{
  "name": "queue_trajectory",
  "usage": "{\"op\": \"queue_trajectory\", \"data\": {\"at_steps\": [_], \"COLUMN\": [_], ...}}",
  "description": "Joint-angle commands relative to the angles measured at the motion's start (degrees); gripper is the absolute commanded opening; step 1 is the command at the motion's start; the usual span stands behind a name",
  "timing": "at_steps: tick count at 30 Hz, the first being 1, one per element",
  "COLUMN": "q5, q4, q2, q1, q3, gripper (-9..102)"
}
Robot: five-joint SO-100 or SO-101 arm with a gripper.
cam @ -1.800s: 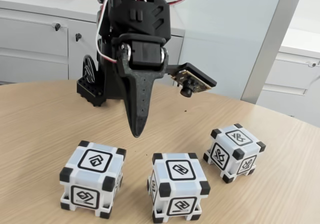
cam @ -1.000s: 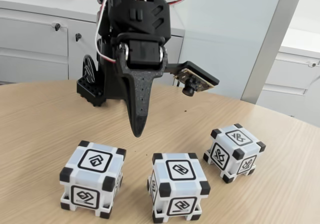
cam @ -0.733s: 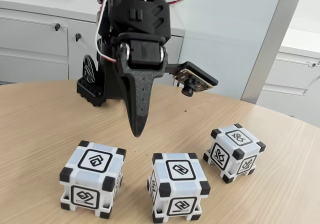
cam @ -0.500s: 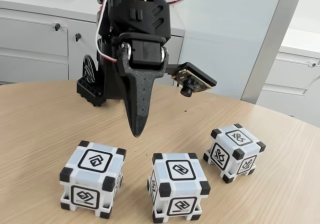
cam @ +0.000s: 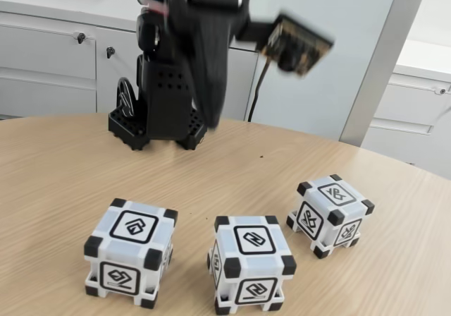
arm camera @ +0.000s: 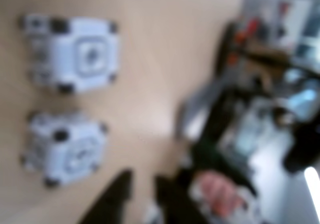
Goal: Stack cubes from left to right.
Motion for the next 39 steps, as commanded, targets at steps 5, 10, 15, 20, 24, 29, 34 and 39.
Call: {"op": "queue_trajectory", "data": {"at_steps": [5,10,15,20,24,29,34,39], "q5": [2.2,-3.5,-16.2,-28.5,-41.4,-51.7,-64.1,-71.8], "q4": [0.1,5.4,15.8,21.2,21.4,21.4,21.4,21.4], "q2": [-21.7,-42.8,-54.1,-56.3,-56.4,-58.6,-64.7,-71.8], "q1": [-1.1,-6.7,-13.2,-18.2,-19.7,-19.8,-18.9,-18.8], "q3": [-20.4,-36.9,-49.7,-55.1,-54.4,-52.6,-51.0,-50.9], "gripper": [4,7,29,40,54,54,53,52]}}
